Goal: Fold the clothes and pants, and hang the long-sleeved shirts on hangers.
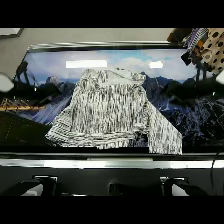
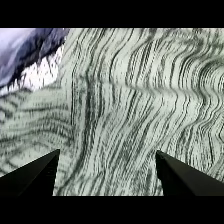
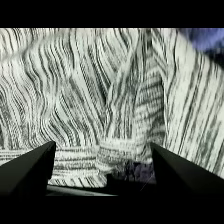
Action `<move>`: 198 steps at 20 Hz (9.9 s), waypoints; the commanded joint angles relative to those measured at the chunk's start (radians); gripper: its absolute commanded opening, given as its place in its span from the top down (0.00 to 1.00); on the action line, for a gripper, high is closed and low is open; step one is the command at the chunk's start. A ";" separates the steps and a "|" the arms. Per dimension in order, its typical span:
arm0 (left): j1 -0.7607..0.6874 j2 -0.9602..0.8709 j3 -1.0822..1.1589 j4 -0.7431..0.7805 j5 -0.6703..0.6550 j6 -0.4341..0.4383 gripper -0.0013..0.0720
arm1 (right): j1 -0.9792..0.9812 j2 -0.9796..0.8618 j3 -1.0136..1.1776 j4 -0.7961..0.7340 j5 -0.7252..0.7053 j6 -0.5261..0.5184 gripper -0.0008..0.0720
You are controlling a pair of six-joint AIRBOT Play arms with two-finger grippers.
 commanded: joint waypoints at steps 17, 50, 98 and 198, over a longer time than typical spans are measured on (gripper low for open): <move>-0.010 0.465 -0.801 -0.155 0.135 -0.164 0.05 | 0.449 0.043 -0.593 -0.085 -0.630 0.445 0.94; -0.293 0.678 -0.630 -0.217 0.150 -0.280 0.96 | 0.450 0.760 -0.583 -0.247 0.017 0.916 0.95; -0.556 -0.365 0.066 0.169 0.051 -0.100 0.05 | 0.713 -0.188 -0.253 -0.513 -0.282 0.624 0.95; 0.932 -0.378 0.048 0.150 0.074 1.131 0.08 | 0.670 0.095 -0.089 -0.557 -0.130 0.677 0.95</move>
